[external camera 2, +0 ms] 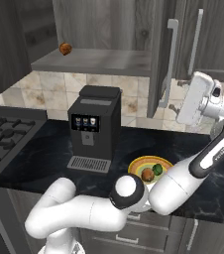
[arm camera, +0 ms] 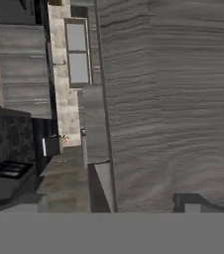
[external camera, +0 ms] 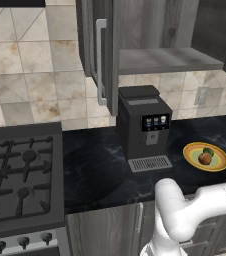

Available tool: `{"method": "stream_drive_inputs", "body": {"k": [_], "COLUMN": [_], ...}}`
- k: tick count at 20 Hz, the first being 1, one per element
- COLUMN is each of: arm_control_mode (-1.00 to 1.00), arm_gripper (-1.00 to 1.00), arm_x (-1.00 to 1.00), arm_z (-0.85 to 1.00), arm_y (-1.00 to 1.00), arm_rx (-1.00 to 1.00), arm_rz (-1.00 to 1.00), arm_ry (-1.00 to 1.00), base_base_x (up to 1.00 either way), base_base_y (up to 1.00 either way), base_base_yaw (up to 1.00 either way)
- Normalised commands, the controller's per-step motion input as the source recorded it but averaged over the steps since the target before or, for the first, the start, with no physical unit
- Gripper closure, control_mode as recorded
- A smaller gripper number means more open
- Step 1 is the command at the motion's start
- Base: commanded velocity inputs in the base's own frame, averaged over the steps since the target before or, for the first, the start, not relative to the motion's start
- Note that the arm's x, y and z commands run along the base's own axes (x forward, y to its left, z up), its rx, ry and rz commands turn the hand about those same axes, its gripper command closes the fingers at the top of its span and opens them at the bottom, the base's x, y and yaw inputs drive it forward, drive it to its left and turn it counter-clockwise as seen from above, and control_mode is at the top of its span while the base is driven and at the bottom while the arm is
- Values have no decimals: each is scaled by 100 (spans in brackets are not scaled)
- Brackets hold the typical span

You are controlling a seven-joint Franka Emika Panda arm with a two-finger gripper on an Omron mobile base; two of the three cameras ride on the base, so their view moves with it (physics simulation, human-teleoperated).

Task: Pick the avocado and bread from the counter and place them on the plate. Then pick the jam from the cabinet and place it next to the plate. Lastly close the cabinet door.

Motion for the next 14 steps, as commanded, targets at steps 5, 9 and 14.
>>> {"method": "stream_drive_inputs", "body": {"k": [5, 9, 14], "arm_control_mode": [-100, -100, -100], "arm_gripper": [-100, -100, -100], "arm_x": [-15, -23, -18], "arm_z": [1, 1, 0], "arm_y": [100, 100, 100], "arm_rx": [-15, -14, -11], "arm_rz": [-5, -11, -27], "arm_ry": [4, 5, 2], "base_base_x": [0, 0, 0], "base_base_y": [0, 0, 0], "base_base_yaw": [0, 0, 0]}}
